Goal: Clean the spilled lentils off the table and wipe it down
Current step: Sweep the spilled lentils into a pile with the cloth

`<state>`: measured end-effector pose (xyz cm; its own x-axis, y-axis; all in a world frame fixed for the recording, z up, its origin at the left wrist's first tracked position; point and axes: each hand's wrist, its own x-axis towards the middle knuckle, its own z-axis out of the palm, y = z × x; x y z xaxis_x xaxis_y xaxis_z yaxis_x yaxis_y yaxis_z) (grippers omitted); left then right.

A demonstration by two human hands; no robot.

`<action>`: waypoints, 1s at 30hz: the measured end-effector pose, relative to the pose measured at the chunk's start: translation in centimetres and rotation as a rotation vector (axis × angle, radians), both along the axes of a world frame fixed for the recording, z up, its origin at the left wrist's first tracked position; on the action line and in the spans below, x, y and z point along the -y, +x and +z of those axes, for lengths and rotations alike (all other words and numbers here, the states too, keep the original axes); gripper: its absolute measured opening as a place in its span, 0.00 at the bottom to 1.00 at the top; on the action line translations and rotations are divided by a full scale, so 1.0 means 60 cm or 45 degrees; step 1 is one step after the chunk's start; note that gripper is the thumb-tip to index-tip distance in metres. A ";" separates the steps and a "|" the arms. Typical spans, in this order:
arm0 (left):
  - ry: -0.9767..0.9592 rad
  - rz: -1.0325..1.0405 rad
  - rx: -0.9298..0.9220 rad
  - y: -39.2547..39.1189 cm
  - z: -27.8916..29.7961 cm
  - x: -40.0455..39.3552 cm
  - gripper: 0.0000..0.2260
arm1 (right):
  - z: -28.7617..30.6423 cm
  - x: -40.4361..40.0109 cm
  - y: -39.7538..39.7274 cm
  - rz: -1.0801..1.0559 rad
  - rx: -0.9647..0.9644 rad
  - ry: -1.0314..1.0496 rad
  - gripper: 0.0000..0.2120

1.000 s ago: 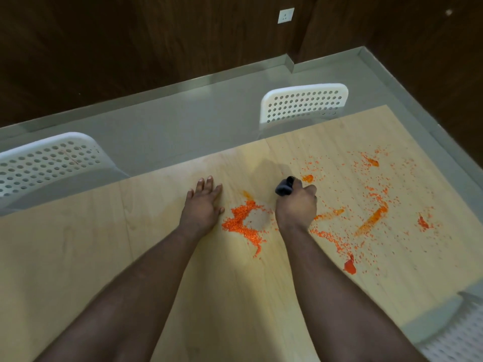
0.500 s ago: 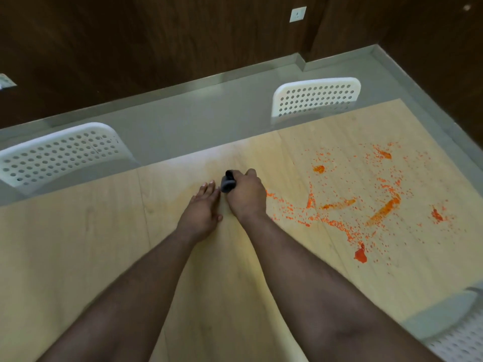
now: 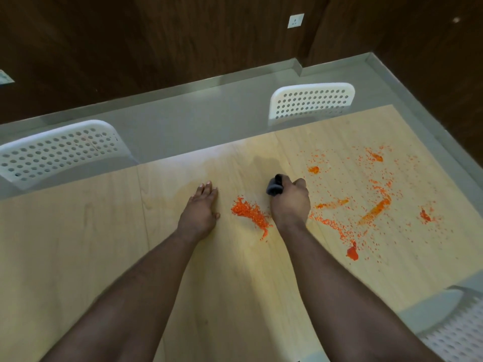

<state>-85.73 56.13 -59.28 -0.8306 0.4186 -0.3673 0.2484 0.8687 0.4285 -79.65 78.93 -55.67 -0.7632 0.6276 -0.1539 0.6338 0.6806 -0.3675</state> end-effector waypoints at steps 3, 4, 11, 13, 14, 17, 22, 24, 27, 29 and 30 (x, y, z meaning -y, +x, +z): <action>0.018 0.016 0.017 0.013 0.004 0.012 0.38 | 0.016 0.042 0.004 0.124 -0.105 -0.029 0.29; 0.022 0.024 0.022 0.019 0.005 0.018 0.40 | 0.022 0.061 0.005 0.183 -0.140 -0.052 0.29; 0.024 0.146 0.015 0.038 -0.005 0.066 0.53 | 0.024 0.183 -0.009 0.486 -0.126 -0.137 0.28; 0.042 0.187 -0.002 0.041 -0.009 0.075 0.56 | 0.017 0.207 -0.021 0.543 -0.107 -0.150 0.26; 0.058 0.216 -0.004 0.043 -0.010 0.078 0.57 | 0.015 0.217 -0.027 0.569 -0.089 -0.150 0.26; 0.122 0.272 -0.009 0.046 -0.016 0.087 0.55 | 0.001 0.241 -0.041 0.663 0.006 -0.104 0.28; 0.108 0.286 0.016 0.045 -0.016 0.084 0.57 | -0.017 0.239 -0.042 0.560 -0.008 -0.104 0.25; 0.079 0.279 0.025 0.046 -0.013 0.083 0.59 | -0.023 0.216 -0.038 0.413 -0.027 -0.083 0.25; 0.051 0.257 0.023 0.047 -0.008 0.083 0.58 | -0.024 0.171 -0.024 0.262 0.009 -0.050 0.27; 0.029 0.241 0.015 0.049 -0.006 0.080 0.57 | -0.023 0.143 -0.015 0.189 0.024 -0.036 0.27; 0.017 0.233 0.011 0.051 -0.004 0.079 0.56 | -0.021 0.133 -0.010 0.152 0.021 -0.025 0.27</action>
<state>-82.69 51.39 -59.51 -0.8901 0.2662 -0.3700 0.0833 0.8931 0.4421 -80.24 70.95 -56.92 -0.8294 0.5294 -0.1782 0.5549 0.7443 -0.3717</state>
